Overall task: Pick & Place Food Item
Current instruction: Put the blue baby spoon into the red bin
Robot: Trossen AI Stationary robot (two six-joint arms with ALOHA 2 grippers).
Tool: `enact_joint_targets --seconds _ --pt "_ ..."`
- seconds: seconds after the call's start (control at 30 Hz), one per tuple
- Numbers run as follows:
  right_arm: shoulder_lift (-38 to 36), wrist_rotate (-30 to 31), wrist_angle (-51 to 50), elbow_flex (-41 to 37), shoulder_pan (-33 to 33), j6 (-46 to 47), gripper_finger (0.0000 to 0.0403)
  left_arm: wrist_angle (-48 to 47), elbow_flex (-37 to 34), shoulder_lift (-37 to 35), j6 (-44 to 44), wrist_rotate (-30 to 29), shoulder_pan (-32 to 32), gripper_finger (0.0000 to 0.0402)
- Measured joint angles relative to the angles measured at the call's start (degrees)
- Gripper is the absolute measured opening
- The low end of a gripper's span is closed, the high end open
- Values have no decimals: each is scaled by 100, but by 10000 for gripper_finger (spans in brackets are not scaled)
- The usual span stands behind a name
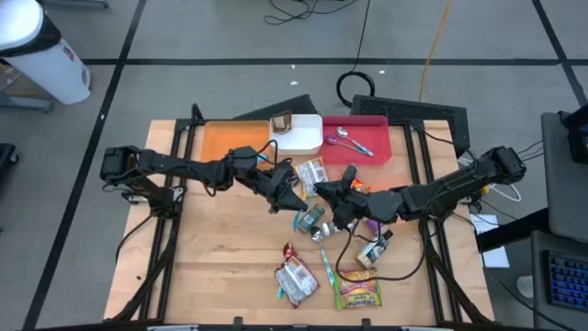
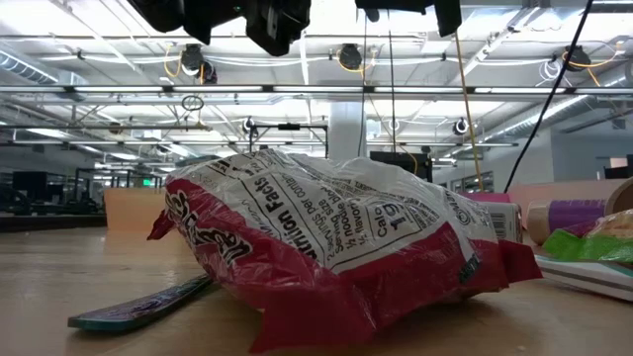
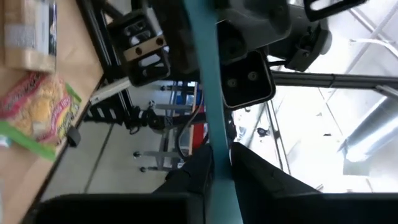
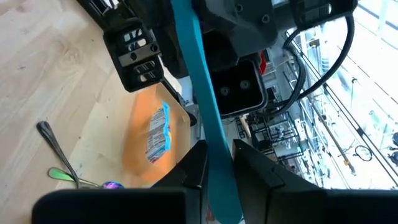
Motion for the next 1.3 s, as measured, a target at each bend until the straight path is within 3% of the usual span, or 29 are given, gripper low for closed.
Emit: enact_joint_targets --seconds 0.23,0.5,0.73,1.0,1.1,1.3 --pt "-7 21 109 0 62 111 41 36 0 1 535 -416 27 130" --pt "-7 30 70 4 67 206 40 46 0 7 1077 -354 339 189" --pt "-97 59 56 4 88 789 22 347 -2 7 1416 276 863 195" --pt "-364 239 37 4 29 1433 8 431 -2 7 1668 567 1397 195" --pt "-454 320 6 4 -91 1718 5 432 -2 7 1712 640 1538 196" --pt "-817 347 -252 17 -568 2538 3 774 -2 7 1989 1329 1898 195"
